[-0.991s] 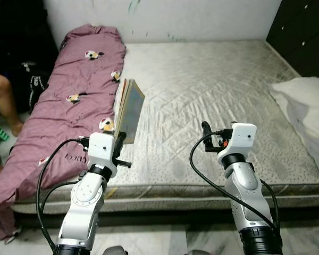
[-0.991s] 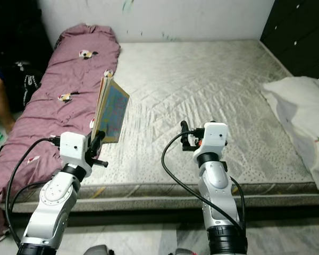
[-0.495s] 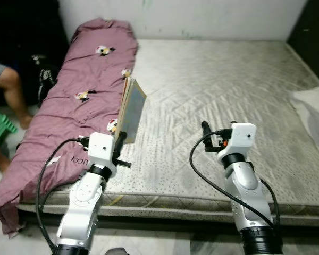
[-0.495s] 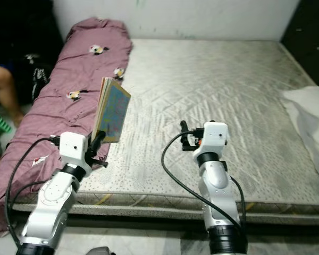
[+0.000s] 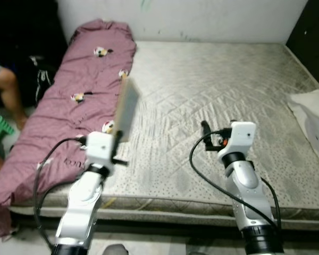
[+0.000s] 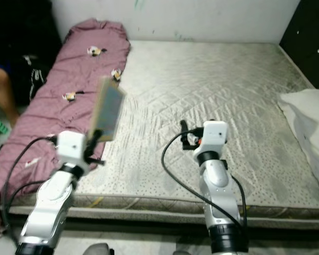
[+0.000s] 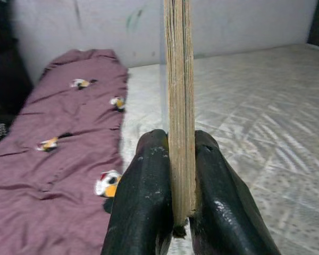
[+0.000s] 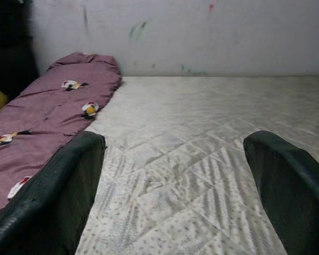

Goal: Clean up the room

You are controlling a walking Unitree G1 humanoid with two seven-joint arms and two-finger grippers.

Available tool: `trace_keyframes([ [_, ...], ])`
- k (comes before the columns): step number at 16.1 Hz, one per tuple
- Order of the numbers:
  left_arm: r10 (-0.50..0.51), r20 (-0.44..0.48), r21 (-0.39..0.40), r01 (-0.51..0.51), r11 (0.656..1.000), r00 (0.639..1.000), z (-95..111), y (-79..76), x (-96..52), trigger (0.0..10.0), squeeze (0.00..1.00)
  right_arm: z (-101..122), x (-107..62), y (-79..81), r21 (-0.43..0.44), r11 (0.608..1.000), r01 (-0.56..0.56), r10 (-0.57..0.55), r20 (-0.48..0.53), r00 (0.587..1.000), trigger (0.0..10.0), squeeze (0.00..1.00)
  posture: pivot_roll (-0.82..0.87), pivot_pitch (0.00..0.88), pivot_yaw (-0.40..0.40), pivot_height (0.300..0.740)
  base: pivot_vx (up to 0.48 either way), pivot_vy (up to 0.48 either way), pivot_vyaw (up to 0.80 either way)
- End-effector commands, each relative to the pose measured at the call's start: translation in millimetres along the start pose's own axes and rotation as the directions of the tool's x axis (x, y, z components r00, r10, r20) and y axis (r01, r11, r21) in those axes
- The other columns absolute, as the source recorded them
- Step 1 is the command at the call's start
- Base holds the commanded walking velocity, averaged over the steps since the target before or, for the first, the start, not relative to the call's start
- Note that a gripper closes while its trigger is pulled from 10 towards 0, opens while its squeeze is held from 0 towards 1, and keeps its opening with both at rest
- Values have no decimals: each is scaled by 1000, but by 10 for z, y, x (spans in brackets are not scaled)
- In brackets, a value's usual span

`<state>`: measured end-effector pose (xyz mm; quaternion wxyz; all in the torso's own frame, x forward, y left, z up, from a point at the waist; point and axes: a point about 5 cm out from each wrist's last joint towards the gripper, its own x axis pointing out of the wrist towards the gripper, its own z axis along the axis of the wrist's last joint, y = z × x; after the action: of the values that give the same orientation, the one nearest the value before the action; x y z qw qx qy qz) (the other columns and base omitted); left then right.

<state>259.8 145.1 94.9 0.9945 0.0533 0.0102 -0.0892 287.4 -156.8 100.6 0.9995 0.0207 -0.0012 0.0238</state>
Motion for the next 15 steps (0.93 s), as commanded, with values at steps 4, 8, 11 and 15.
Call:
trace_keyframes([
  [4, -25, 41, 0, 25, 1000, 999, 85, -57, 32, 10000, 0, 3, -13, -32, -6, 1000, 12, -12, 0, 1000, 10000, 0, -28, 0, 12, 740, 0, -77, -116],
  [8, -27, 38, -4, 27, 1000, 999, 82, -63, 34, 10000, 0, 2, -17, -40, -10, 1000, 11, -11, -2, 1000, 10000, 0, -28, 0, 10, 740, 0, -318, 0],
  [11, -26, 39, -6, 26, 1000, 999, 82, -63, 36, 10000, 0, -4, -19, -29, -9, 1000, 5, -5, -4, 1000, 10000, 0, -27, 0, 9, 740, 0, -344, 0],
  [15, -28, 40, -6, 29, 1000, 999, 83, -65, 40, 10000, 0, -2, -14, -22, -10, 1000, 0, 0, -4, 1000, 10000, 0, -28, 0, 7, 740, 0, -352, 0],
])
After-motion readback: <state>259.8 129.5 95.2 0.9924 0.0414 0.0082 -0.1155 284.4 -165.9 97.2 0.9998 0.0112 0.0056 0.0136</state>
